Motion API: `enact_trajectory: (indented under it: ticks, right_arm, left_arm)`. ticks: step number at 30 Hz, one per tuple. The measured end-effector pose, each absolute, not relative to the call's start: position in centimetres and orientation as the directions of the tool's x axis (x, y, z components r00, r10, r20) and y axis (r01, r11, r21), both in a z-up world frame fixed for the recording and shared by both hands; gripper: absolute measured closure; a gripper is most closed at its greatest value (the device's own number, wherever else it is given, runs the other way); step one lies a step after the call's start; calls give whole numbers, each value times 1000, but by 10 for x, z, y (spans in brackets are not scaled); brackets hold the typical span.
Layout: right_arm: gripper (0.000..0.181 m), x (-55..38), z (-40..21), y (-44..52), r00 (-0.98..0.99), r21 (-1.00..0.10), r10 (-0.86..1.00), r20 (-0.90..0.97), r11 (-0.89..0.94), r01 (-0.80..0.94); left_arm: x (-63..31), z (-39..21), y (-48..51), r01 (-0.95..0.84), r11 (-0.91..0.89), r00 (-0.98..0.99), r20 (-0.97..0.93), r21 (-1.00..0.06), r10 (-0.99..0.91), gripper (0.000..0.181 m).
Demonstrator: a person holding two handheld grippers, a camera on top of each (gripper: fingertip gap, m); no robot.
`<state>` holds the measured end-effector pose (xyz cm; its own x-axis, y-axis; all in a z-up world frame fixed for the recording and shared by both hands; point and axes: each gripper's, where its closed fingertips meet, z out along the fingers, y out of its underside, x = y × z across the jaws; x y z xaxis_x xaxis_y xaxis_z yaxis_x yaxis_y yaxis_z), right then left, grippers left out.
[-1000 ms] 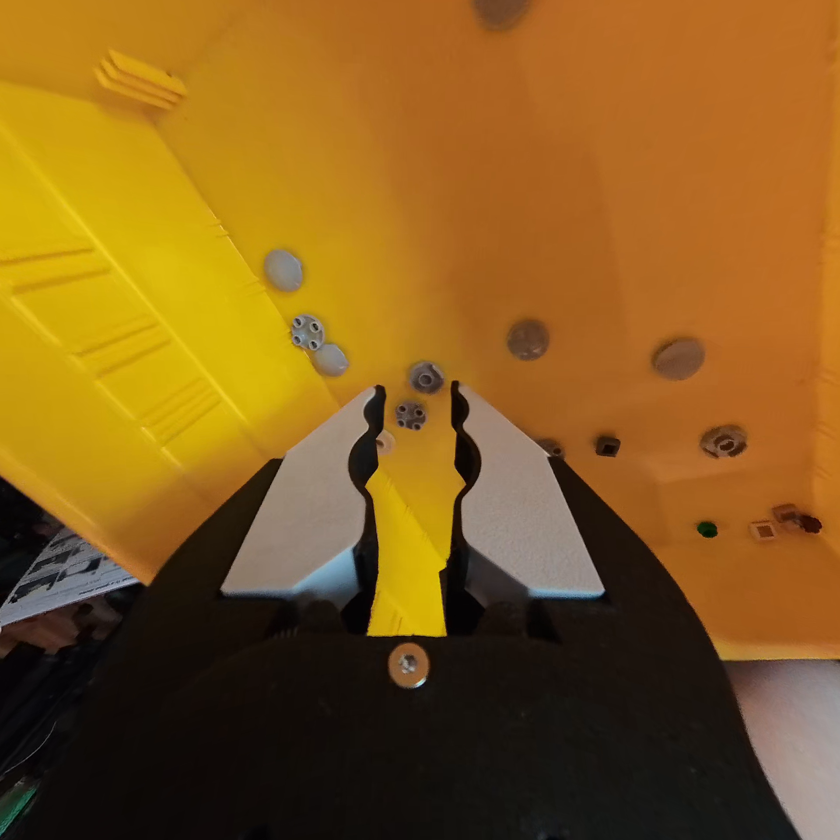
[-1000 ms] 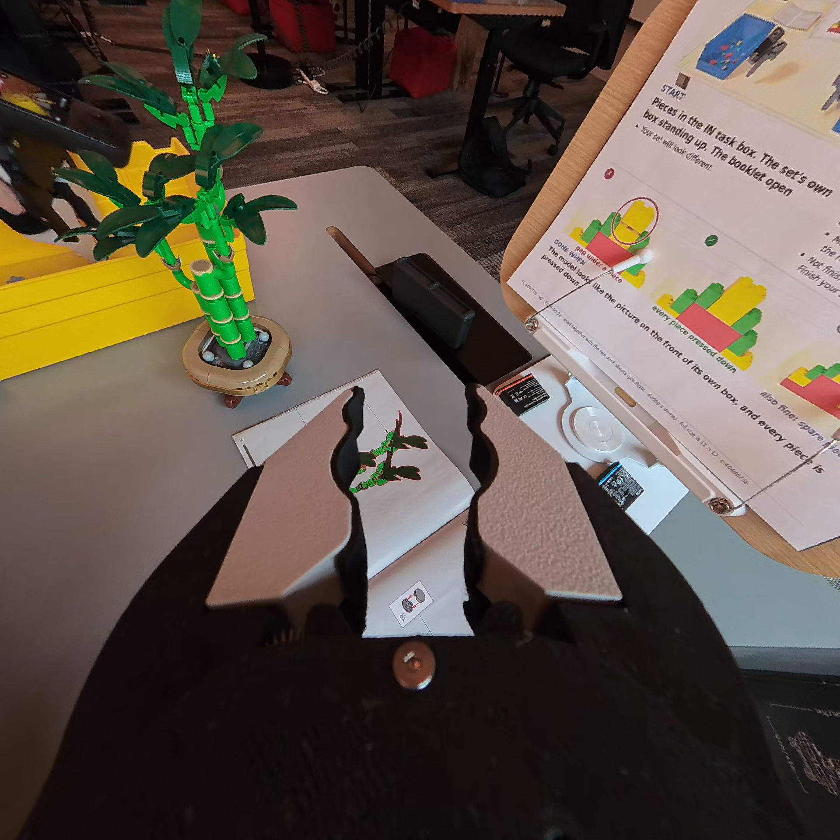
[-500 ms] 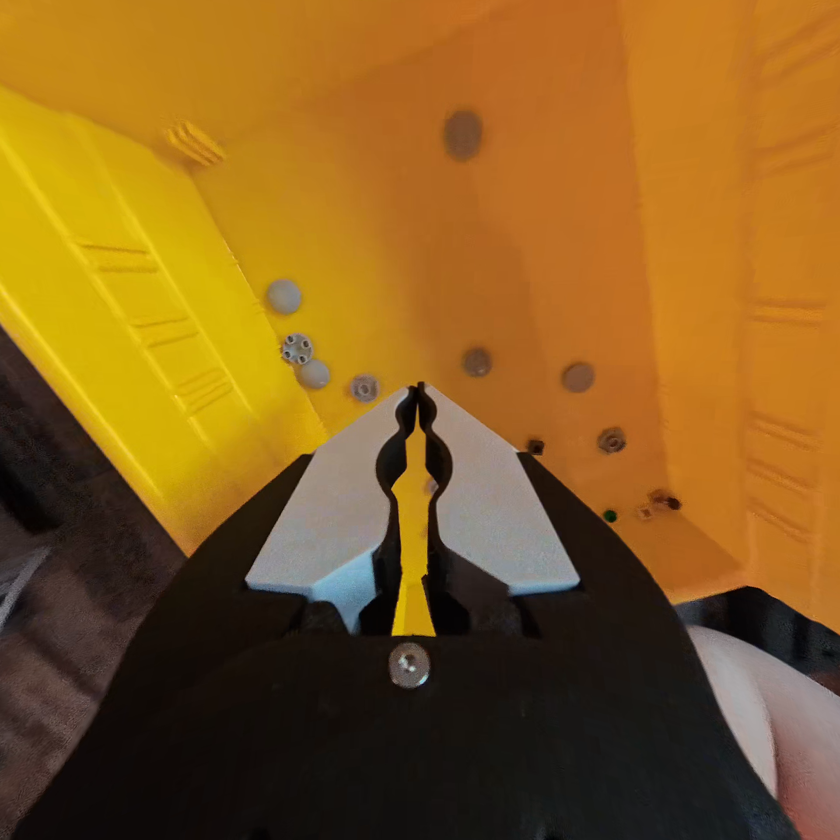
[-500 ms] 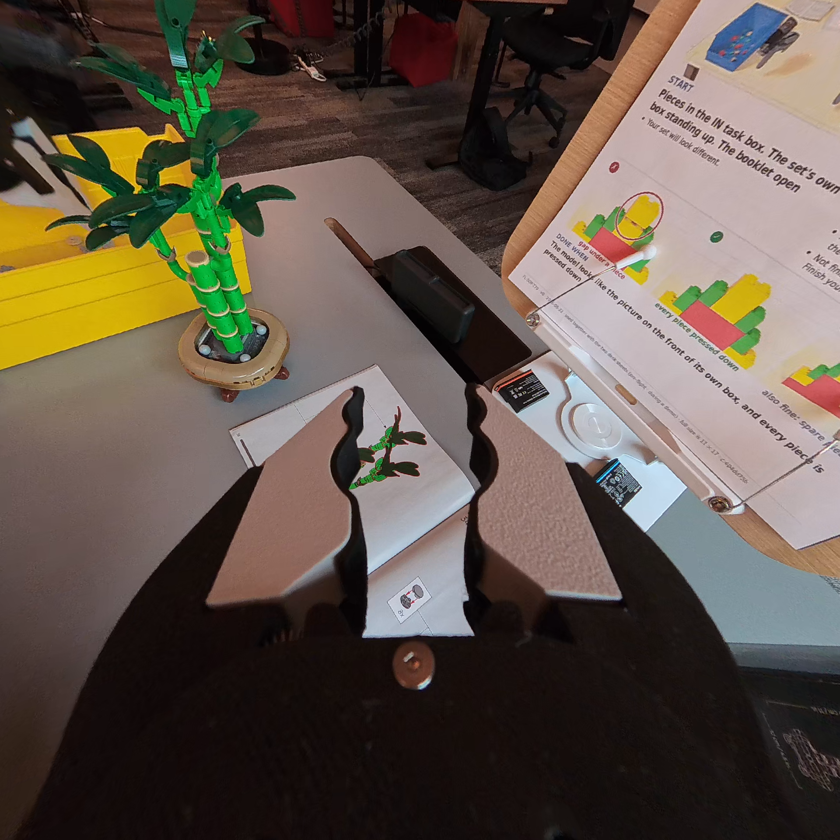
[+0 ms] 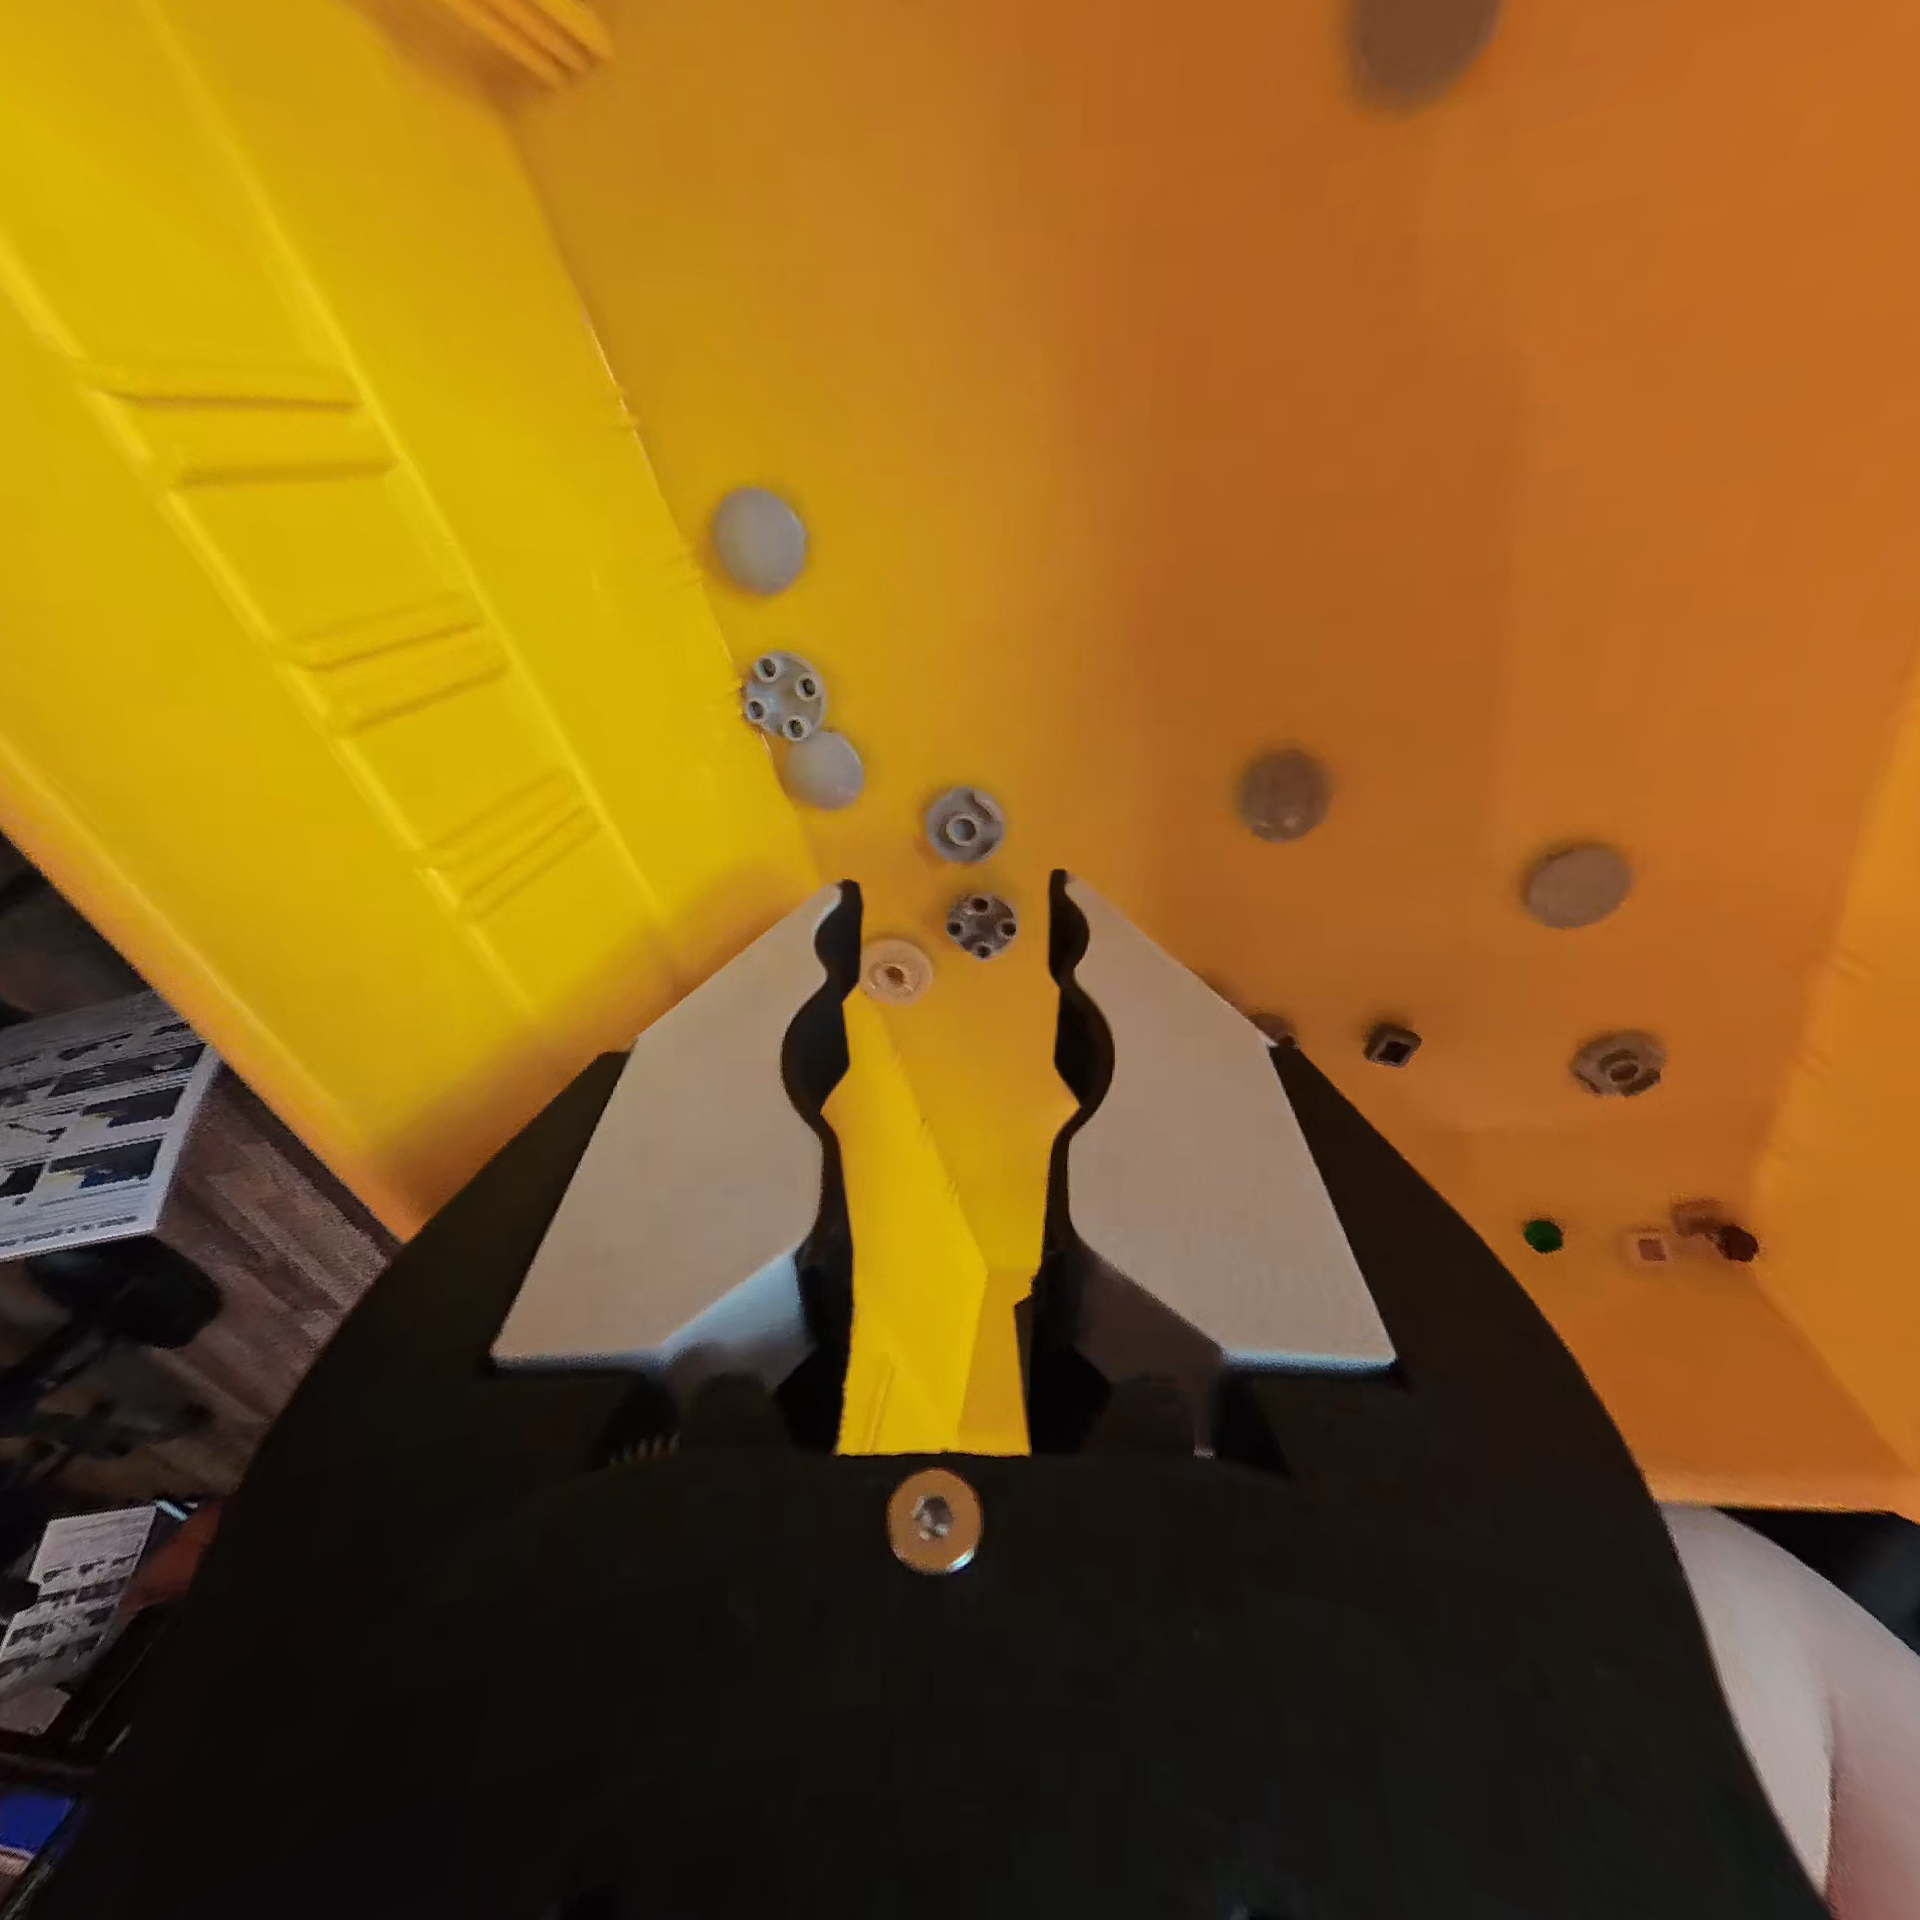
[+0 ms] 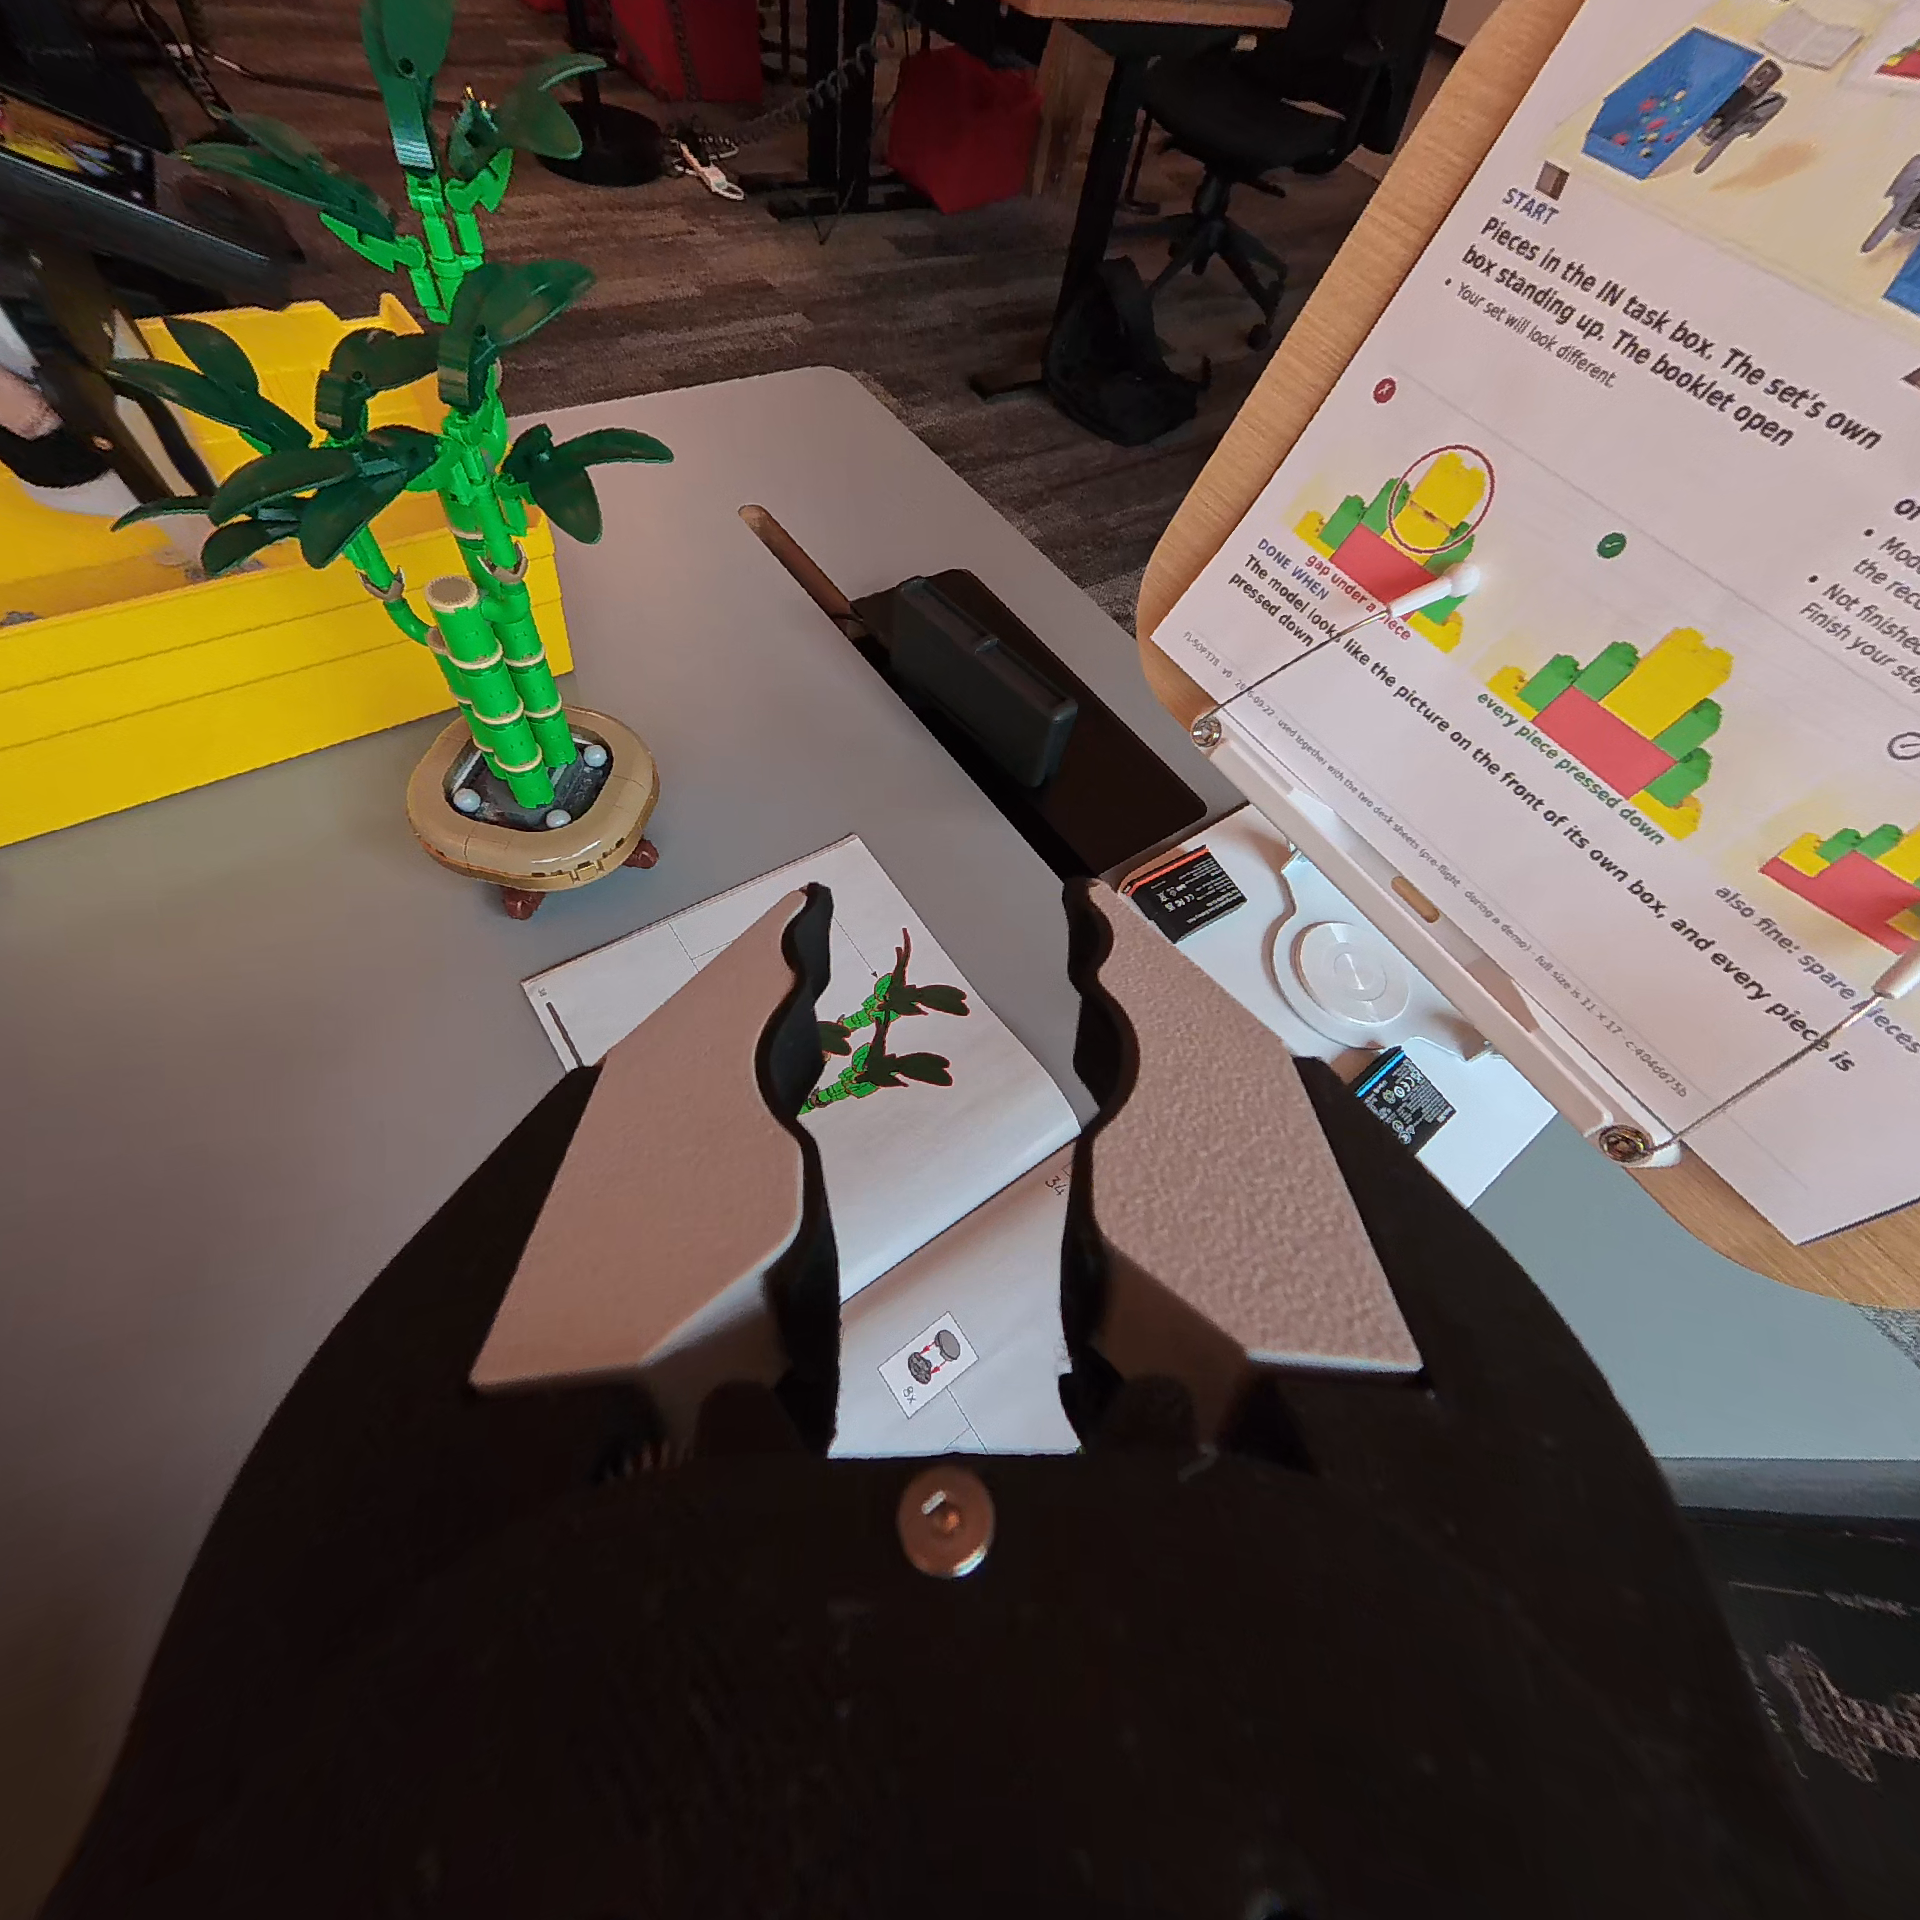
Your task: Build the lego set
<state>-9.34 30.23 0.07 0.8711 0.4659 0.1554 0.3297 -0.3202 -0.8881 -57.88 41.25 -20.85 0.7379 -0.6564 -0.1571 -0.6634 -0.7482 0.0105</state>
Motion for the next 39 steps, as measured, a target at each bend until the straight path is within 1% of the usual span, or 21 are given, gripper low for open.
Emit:
enact_trajectory:
  ticks: [1, 5, 14, 16, 19, 22, 30, 31, 33, 34, 39]
  right_arm:
    - [135, -93, 1, 302, 871, -889, 465, 156, -318, 329]
    - [136, -86, 3, 300, 881, -891, 446, 161, -319, 324]
    - [136, -59, 18, 294, 919, -927, 375, 120, -289, 239]
    - [136, -61, 17, 293, 915, -927, 384, 121, -286, 243]
    - [135, -64, 12, 295, 909, -916, 394, 133, -301, 264]
    - [135, -67, 9, 297, 906, -910, 401, 136, -311, 274]
    - [135, -76, 6, 299, 893, -899, 422, 154, -316, 304]
    - [135, -76, 5, 299, 893, -898, 422, 154, -317, 305]
    - [136, -76, 5, 300, 893, -897, 423, 152, -320, 304]
    - [136, -76, 4, 300, 892, -896, 425, 151, -321, 305]
    - [136, -77, 3, 299, 890, -893, 428, 157, -323, 313]
  left_arm:
    - [-580, -208, 416, -661, -750, 740, -168, 2, -652, 147]
    - [-576, -207, 419, -654, -756, 751, -142, -30, -644, 147]
    - [-577, -219, 416, -659, -752, 742, -139, 29, -656, 146]
    - [-577, -219, 416, -660, -751, 740, -140, 34, -657, 146]
    - [-574, -220, 413, -654, -756, 748, -115, 36, -653, 155]
    - [-572, -220, 411, -652, -758, 752, -103, 32, -651, 159]
    - [-573, -220, 412, -652, -758, 754, -91, 25, -651, 156]
    - [-573, -220, 412, -649, -760, 756, -86, 26, -649, 157]
    - [-569, -221, 409, -649, -760, 759, -50, 34, -649, 170]
    - [-567, -221, 407, -651, -758, 758, -34, 37, -652, 173]
    - [-570, -221, 409, -644, -764, 763, -46, 32, -645, 164]
